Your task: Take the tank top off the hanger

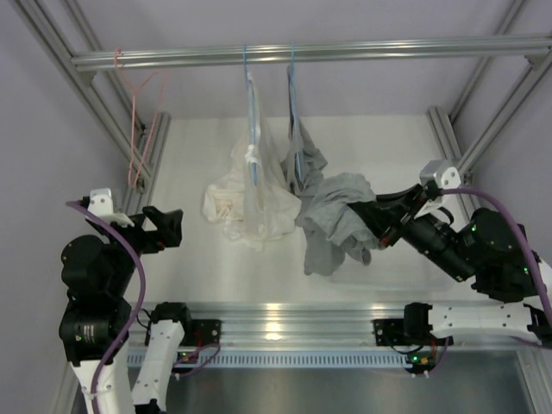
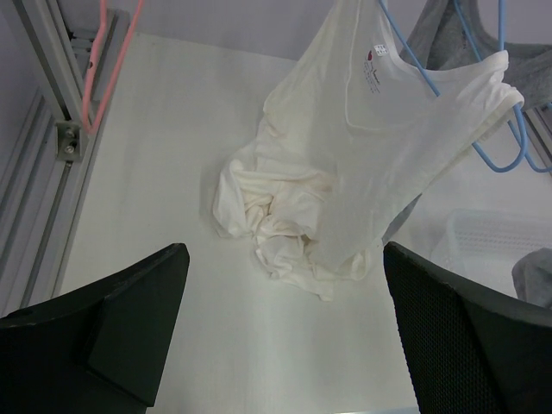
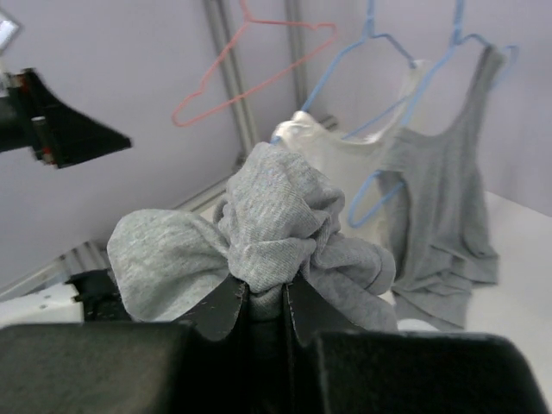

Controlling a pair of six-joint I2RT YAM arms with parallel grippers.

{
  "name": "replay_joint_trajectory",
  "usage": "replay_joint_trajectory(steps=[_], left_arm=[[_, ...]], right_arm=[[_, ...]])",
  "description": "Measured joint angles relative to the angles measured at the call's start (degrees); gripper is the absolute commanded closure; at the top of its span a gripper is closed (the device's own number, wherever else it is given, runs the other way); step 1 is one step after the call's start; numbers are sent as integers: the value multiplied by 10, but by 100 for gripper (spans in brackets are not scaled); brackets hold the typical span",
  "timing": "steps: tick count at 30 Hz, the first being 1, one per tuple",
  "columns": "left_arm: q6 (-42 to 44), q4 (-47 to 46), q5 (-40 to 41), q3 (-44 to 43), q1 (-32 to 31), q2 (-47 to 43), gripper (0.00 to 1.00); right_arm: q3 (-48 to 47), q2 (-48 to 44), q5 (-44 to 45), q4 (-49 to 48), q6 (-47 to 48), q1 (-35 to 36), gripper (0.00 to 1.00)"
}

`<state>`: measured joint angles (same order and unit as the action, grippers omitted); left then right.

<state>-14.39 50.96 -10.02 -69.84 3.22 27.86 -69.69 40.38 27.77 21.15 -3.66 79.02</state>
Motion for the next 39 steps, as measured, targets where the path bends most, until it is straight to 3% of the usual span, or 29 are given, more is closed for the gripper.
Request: replay_joint_trajectory(steps=[10, 17, 27, 29, 30, 33, 34, 39], left_arm=[[4, -5, -8, 1, 0, 0, 1], [4, -9, -35, -2, -3, 8, 1], [2, -12, -41, -2, -12, 16, 1], [-1, -13, -42, -2, -12, 21, 1], [-4, -13, -43, -2, -12, 26, 1], [-13, -13, -61, -9, -12, 50, 1], [-16, -12, -70, -15, -12, 61, 1], [-33, -13, -120, -77, -12, 147, 1]], right_arm=[[14, 14, 215, 88, -5, -11, 100], [153, 13, 146, 132, -102, -206, 100], [236, -29, 118, 167, -200, -267, 98], [246, -22, 110, 166, -212, -282, 65], [252, -12, 103, 166, -220, -292, 57], [273, 23, 86, 167, -239, -319, 7], [279, 35, 83, 167, -245, -323, 1], [285, 38, 90, 180, -251, -327, 1]])
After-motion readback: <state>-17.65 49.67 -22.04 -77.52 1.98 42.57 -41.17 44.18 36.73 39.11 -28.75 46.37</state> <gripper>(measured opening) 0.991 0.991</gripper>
